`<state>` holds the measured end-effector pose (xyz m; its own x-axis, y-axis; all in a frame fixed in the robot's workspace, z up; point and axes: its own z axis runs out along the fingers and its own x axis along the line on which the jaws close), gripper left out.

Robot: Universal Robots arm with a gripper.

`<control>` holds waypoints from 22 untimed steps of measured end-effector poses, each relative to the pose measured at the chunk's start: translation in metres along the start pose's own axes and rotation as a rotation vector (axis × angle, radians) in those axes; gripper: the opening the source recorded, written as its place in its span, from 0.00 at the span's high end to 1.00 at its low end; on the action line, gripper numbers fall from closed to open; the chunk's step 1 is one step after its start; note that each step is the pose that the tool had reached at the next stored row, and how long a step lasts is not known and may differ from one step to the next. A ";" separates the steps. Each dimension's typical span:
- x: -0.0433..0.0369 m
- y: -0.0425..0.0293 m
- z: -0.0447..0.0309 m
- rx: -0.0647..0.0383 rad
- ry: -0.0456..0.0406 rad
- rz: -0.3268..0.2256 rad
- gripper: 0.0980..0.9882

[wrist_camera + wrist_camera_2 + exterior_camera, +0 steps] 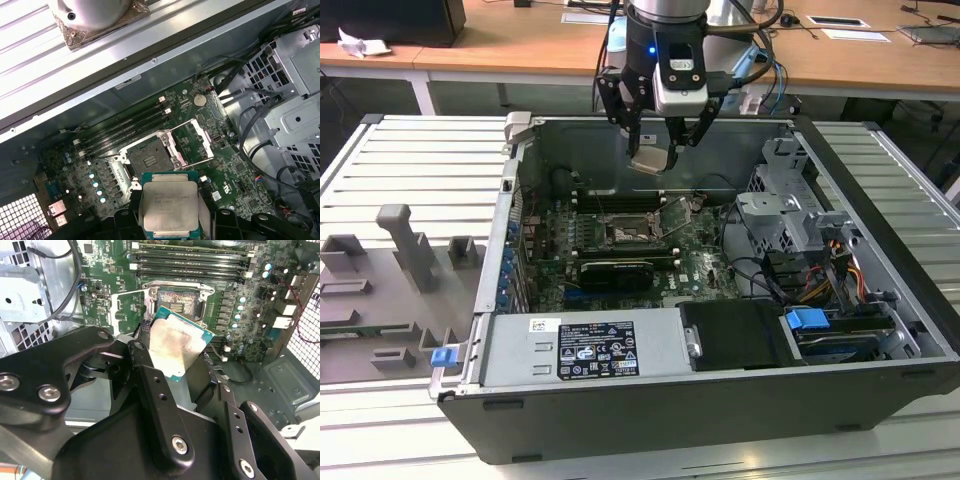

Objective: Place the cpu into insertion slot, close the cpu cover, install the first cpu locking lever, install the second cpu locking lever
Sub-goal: 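Place the cpu into insertion slot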

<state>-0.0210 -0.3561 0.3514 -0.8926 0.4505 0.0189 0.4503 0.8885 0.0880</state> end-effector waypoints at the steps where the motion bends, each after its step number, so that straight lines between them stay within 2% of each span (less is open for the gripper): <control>1: 0.0000 0.0000 0.0000 0.000 -0.0003 0.004 0.52; 10: -0.0001 -0.0003 0.0031 0.000 -0.0015 0.017 0.52; 22: -0.0001 -0.0003 0.0033 -0.001 -0.0031 0.036 0.52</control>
<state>-0.0209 -0.3561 0.3481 -0.8756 0.4827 0.0189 0.4823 0.8716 0.0880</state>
